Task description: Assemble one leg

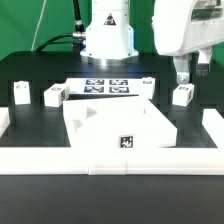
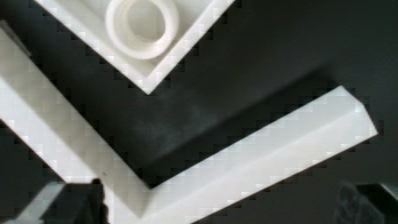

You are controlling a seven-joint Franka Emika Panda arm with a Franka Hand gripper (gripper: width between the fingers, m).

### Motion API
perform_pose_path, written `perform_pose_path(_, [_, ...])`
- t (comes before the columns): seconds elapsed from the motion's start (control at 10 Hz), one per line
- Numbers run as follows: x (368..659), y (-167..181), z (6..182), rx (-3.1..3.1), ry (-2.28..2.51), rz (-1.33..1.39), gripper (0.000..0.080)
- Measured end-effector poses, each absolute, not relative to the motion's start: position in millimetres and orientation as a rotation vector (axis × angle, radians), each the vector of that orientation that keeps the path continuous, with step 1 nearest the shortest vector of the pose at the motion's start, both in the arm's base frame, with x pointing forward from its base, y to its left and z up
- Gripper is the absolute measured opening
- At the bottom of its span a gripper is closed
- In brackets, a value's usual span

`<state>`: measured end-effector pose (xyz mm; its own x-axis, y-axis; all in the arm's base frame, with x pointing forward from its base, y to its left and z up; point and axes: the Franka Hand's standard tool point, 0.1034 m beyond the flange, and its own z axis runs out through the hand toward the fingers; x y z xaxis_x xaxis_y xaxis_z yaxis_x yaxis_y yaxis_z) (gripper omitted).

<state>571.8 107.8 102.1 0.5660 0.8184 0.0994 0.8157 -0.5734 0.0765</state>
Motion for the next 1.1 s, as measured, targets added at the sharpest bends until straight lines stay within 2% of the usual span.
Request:
perform_pose_path(0.9, [571.6, 107.0, 101.7, 2.761, 1.440, 0.192, 0.0650])
perform_pose_path(1.1, [554.2, 97.5, 89.5, 2.710, 1.523, 0.195, 0.0650])
